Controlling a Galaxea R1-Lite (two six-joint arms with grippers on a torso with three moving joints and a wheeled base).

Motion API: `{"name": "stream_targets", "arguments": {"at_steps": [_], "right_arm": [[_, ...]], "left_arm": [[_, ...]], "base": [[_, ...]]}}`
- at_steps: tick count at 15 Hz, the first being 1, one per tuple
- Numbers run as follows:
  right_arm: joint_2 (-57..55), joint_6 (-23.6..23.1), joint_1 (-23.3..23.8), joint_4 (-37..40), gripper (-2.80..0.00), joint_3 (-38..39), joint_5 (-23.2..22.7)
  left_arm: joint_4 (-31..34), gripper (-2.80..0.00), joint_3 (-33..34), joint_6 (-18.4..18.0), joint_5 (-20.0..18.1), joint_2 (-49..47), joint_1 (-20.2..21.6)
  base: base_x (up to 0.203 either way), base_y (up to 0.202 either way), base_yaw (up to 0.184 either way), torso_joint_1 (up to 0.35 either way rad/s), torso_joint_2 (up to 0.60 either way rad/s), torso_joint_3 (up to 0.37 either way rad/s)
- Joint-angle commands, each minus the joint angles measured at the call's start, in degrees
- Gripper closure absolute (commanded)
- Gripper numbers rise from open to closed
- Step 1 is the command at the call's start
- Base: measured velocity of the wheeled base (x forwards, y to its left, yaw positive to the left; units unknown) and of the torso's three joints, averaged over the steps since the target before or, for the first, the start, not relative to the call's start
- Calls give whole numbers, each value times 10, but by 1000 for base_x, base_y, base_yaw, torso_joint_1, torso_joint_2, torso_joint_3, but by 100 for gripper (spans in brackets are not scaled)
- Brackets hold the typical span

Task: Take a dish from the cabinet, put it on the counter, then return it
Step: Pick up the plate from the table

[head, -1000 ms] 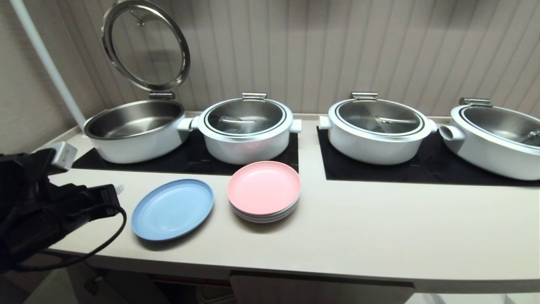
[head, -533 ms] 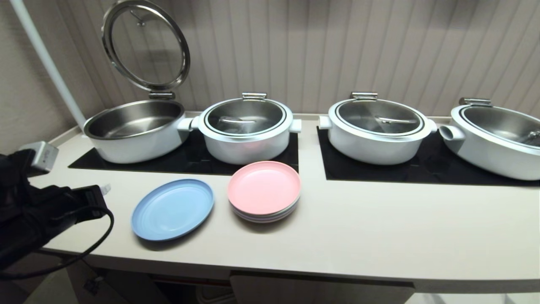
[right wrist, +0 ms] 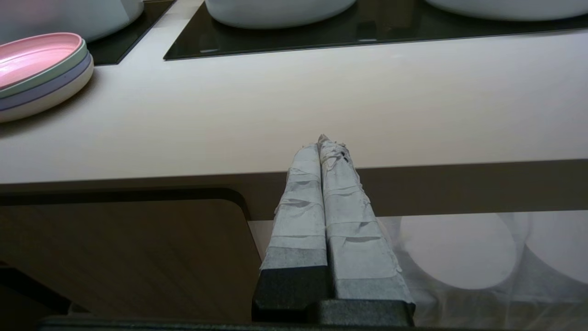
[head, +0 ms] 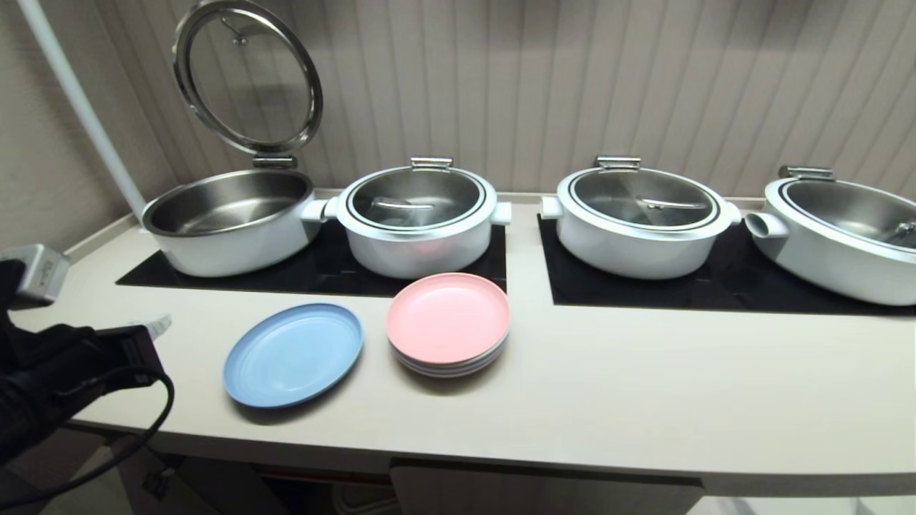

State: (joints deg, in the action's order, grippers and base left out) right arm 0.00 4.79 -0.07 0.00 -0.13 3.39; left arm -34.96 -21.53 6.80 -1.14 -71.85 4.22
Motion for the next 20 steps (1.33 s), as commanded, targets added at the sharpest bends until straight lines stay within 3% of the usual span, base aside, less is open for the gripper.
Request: {"name": "stream_targets", "arguments": {"at_steps": [1,3,7,11,14,17,20], "right_arm": [[0,0,0,0,0,0,0],[0,0,0,0,0,0,0],[0,0,0,0,0,0,0],[0,0,0,0,0,0,0],[0,0,0,0,0,0,0],[0,0,0,0,0,0,0],[0,0,0,0,0,0,0]], "left_arm": [[-1,0,6,0,-1,19,13],[-1,0,11,-1,-1,35,13],[-2,0,31,-38,-2,83,12],[-7,0,121,-129,-4,174,11],[-6,0,188,-172,-5,293,-4],[48,0,210,-191,-24,401,-33],[151,0,214,-210,-31,511,-36]], "base": [[0,0,0,0,0,0],[0,0,0,0,0,0],[0,0,0,0,0,0],[0,0,0,0,0,0],[0,0,0,0,0,0],[0,0,0,0,0,0],[0,0,0,0,0,0]]}}
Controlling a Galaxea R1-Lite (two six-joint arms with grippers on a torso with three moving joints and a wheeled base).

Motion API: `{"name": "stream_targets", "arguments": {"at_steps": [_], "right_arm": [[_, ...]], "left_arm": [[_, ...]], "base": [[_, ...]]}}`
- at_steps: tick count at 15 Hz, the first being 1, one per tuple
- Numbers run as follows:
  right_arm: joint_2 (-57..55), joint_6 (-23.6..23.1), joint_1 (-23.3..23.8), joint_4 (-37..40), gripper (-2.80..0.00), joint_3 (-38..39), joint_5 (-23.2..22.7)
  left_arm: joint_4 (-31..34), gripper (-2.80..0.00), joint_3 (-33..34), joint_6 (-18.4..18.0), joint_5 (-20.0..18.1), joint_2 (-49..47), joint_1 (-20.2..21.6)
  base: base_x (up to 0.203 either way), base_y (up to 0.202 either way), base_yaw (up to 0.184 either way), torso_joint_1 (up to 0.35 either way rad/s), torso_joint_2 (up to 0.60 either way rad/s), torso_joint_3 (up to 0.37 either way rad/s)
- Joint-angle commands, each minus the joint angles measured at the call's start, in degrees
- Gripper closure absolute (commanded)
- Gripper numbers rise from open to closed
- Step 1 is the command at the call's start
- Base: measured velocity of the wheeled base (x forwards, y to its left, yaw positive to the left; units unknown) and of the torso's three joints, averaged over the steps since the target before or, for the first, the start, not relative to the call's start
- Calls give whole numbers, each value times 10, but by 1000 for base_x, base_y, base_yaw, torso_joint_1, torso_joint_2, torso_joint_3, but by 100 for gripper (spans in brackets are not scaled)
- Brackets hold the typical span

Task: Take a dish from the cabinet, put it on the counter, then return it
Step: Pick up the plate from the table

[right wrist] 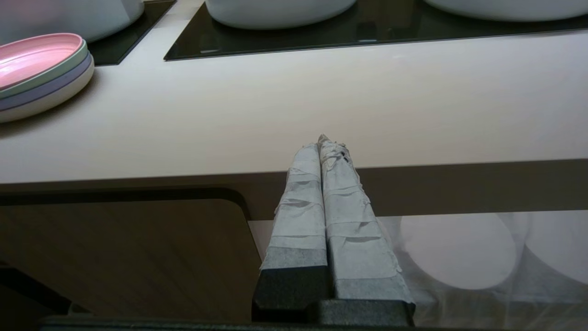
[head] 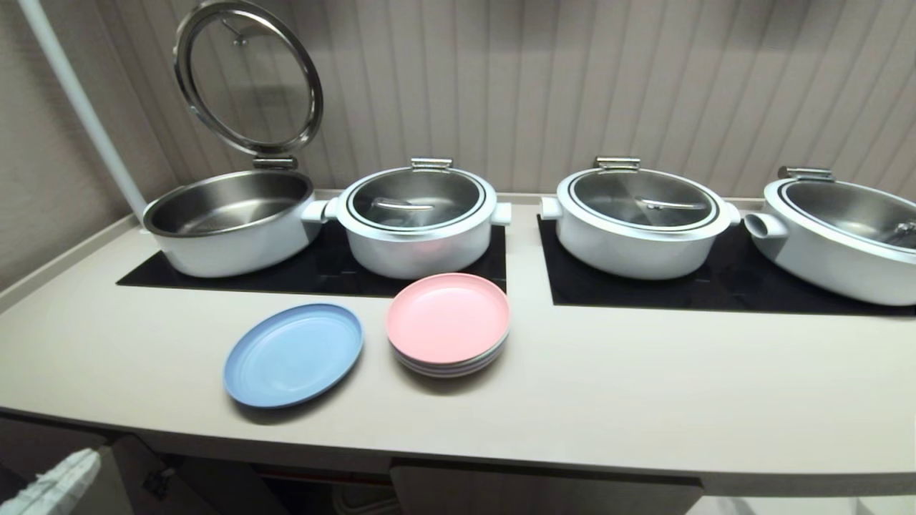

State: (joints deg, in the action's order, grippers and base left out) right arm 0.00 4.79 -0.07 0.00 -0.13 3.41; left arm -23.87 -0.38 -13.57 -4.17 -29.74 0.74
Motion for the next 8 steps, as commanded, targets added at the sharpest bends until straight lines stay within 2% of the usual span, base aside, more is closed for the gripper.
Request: {"name": "stream_targets", "arguments": {"at_steps": [1,3,5,8], "right_arm": [[0,0,0,0,0,0,0],[0,0,0,0,0,0,0],[0,0,0,0,0,0,0],[0,0,0,0,0,0,0]], "left_arm": [[75,0,3,-15,0,131,-2],[144,0,3,-28,3,214,-4],[206,0,4,-24,7,277,-6],[229,0,4,-11,-1,296,-7]], "base": [[0,0,0,0,0,0],[0,0,0,0,0,0],[0,0,0,0,0,0],[0,0,0,0,0,0]]}}
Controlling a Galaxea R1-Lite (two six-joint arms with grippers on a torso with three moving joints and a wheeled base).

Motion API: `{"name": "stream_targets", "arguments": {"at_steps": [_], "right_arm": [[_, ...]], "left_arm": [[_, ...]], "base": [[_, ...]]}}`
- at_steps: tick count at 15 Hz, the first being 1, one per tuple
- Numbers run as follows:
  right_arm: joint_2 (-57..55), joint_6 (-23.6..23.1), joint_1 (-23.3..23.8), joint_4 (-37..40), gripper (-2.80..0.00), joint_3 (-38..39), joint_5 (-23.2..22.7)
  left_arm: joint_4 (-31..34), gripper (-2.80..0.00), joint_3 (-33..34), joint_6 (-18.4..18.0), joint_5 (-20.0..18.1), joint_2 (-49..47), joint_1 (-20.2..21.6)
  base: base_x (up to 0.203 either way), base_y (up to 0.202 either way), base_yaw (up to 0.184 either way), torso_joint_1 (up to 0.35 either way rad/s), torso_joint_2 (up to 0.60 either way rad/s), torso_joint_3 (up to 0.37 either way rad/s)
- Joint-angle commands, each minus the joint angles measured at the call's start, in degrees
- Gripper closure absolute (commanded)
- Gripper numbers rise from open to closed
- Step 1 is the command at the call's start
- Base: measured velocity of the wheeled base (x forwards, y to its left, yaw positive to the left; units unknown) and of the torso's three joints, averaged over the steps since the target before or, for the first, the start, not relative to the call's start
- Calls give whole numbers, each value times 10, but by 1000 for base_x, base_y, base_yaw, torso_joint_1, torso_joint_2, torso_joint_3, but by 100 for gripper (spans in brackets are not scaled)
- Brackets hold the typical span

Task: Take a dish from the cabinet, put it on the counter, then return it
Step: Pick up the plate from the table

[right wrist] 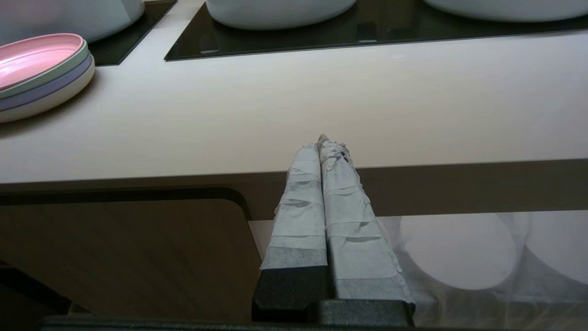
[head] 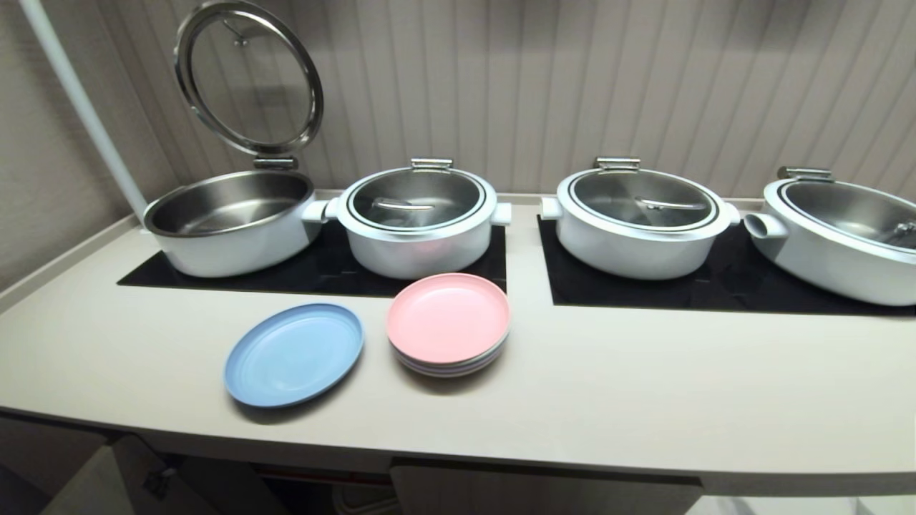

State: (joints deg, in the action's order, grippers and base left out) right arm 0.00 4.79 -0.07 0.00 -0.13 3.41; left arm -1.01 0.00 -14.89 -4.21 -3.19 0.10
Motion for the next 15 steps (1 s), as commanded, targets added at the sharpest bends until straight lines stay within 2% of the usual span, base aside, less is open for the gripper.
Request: {"name": "stream_targets", "arguments": {"at_steps": [1,4,15], "right_arm": [[0,0,0,0,0,0,0],[0,0,0,0,0,0,0],[0,0,0,0,0,0,0]], "left_arm": [[4,0,0,13,0,30,0],[15,0,0,32,5,30,0],[17,0,0,49,7,31,0]], "base": [[0,0,0,0,0,0],[0,0,0,0,0,0],[0,0,0,0,0,0]]}}
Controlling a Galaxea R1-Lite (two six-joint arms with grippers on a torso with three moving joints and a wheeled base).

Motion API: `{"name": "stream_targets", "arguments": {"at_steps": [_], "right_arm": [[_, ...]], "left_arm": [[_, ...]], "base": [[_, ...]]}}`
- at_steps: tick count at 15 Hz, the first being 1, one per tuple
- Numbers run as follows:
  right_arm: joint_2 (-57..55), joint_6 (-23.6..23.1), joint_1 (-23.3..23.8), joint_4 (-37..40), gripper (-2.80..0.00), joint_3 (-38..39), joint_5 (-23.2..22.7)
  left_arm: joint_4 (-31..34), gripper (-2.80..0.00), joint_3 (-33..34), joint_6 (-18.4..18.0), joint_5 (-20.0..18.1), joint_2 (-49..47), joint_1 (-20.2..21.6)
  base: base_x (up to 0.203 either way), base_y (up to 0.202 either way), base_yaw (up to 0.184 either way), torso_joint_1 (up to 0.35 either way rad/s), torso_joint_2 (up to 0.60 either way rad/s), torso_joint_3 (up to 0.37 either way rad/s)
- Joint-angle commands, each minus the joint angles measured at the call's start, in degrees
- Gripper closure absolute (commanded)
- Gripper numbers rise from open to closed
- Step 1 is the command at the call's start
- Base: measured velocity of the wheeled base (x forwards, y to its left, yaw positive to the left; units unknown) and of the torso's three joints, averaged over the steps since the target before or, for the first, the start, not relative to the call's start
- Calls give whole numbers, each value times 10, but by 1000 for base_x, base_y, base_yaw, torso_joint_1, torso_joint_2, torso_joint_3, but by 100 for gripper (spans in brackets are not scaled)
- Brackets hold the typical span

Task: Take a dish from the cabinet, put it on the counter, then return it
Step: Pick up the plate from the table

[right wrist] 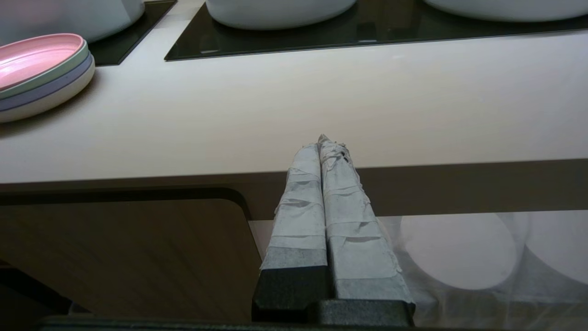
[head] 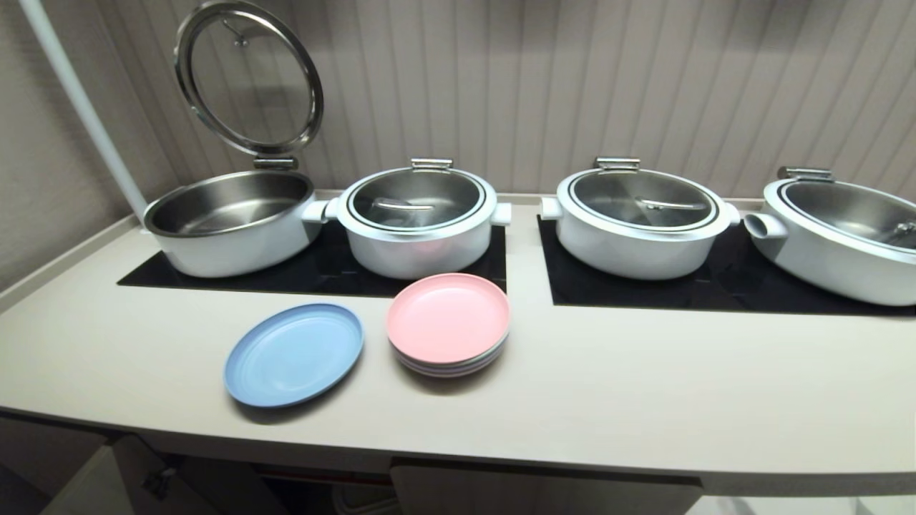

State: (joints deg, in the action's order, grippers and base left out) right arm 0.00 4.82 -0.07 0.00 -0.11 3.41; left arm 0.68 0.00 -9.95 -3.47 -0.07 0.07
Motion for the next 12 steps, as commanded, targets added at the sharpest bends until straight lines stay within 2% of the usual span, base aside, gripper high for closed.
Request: {"name": "stream_targets", "arguments": {"at_steps": [1,12], "right_arm": [[0,0,0,0,0,0,0],[0,0,0,0,0,0,0]], "left_arm": [[0,0,0,-1,0,-1,0],[1,0,0,-2,0,0,0]], "base": [[0,0,0,0,0,0],[0,0,0,0,0,0]]}}
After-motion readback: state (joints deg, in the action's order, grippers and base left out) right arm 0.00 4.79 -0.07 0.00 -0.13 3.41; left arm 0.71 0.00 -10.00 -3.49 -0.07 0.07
